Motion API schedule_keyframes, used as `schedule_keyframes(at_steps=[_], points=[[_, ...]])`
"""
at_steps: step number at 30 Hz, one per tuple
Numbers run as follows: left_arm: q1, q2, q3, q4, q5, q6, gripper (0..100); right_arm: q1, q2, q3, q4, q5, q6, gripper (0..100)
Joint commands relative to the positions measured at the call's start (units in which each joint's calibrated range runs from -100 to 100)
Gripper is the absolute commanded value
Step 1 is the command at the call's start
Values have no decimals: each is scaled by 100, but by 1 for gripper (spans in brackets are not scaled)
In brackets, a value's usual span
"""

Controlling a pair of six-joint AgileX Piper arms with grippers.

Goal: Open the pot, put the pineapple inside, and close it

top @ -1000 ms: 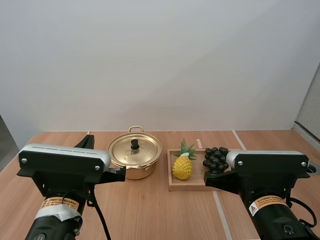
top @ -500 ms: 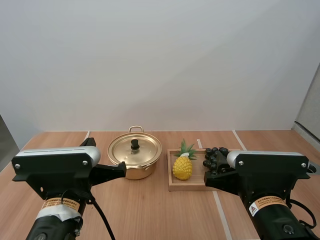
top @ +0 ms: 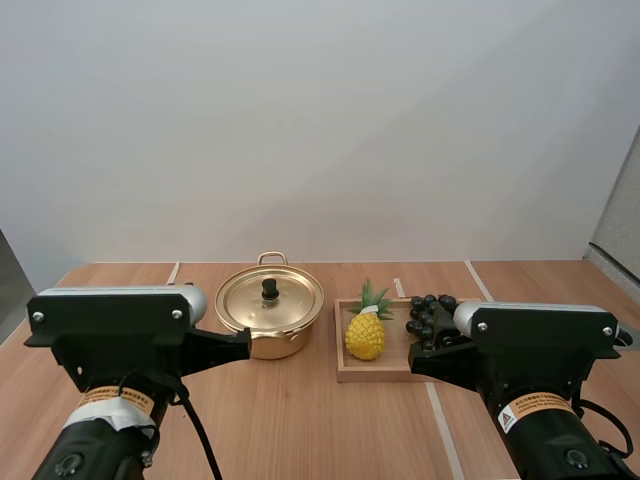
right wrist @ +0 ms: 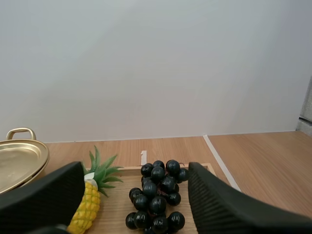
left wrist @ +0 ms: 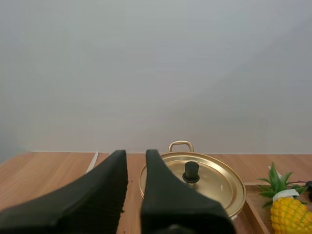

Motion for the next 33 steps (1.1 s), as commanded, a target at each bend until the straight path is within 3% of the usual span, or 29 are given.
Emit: schedule_keyframes(at_steps=[1,5,8,9,13,33], points=[[-26,0,-227,-78,824,4,45,-36,-8,0,14,18,-14,100],[-26,0,-385,-78,1073,151,69,-36,-8,0,14,18,-14,100],[-26,0,-383,-47,1098,550,97,-36,-8,0,14,18,-14,100],[-26,0,-383,-47,1140,709,100,-36,-8,0,14,18,-14,100],[-26,0,-383,-47,1201,1053,100,-36,-8,0,14,53,-14,100],[-26,0,-383,81,1061,1053,100,-36,-8,0,-27,-184,-14,100]])
